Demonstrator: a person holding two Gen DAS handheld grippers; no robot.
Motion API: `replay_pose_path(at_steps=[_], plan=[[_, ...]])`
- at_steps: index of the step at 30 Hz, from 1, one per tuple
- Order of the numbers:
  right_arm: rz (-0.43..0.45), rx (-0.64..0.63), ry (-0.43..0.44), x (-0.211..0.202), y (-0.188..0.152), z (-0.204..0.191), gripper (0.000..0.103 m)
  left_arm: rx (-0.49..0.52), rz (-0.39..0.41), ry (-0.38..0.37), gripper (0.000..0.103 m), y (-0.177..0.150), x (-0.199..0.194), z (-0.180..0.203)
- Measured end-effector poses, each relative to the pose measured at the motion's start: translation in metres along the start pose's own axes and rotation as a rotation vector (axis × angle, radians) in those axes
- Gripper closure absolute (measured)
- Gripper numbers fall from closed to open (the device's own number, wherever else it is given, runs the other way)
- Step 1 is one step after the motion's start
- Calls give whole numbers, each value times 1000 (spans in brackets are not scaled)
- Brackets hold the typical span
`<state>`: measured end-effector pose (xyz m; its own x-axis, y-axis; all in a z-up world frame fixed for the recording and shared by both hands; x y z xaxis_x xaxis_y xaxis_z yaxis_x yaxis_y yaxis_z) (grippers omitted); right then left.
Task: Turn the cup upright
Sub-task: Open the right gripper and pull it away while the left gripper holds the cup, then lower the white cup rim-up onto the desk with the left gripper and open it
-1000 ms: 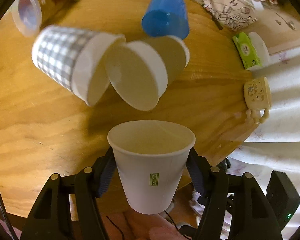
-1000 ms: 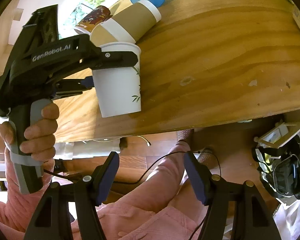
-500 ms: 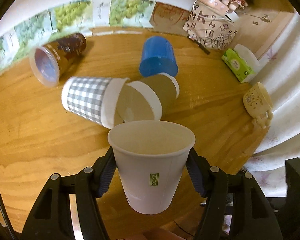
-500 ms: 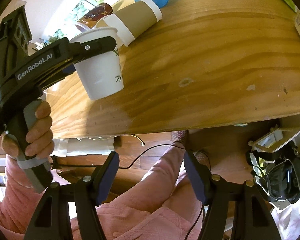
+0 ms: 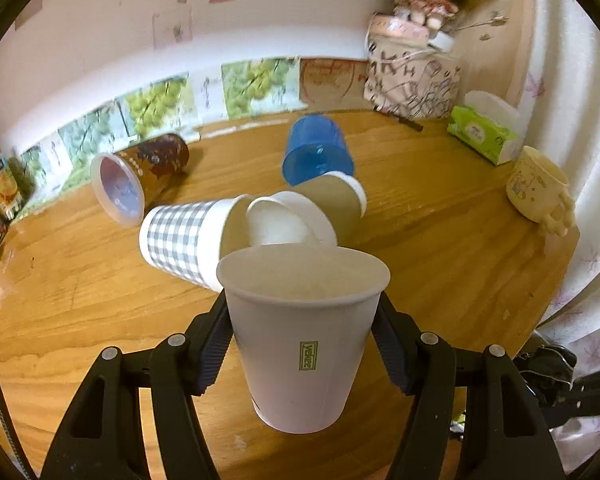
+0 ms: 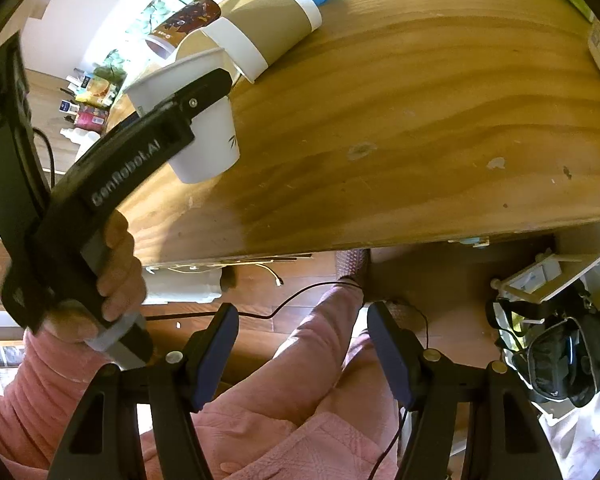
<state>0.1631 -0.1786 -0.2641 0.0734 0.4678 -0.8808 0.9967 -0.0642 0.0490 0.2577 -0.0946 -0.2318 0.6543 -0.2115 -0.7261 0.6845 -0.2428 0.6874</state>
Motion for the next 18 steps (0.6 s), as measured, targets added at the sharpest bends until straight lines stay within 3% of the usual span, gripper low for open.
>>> replay_pose_path(at_steps=[6, 18], plan=[[1, -6, -8, -4, -2, 4, 35, 5, 54, 22, 34, -8, -10, 0], [-26, -26, -13, -4, -11, 8, 35, 59, 28, 44, 34, -25, -25, -1]])
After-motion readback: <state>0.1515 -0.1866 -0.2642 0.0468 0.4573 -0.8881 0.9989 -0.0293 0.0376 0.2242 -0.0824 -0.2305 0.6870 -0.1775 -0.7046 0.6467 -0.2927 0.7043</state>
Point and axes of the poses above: each gripper's, at about its wrist camera, not at the fingertips, and x roughly the way its jaws point, z to its right, y to its top, the point moved 6 cm from there along x, roughly the way its jaws point, and after that the axes turned 3 degrees about y, right-handed, at the moved point
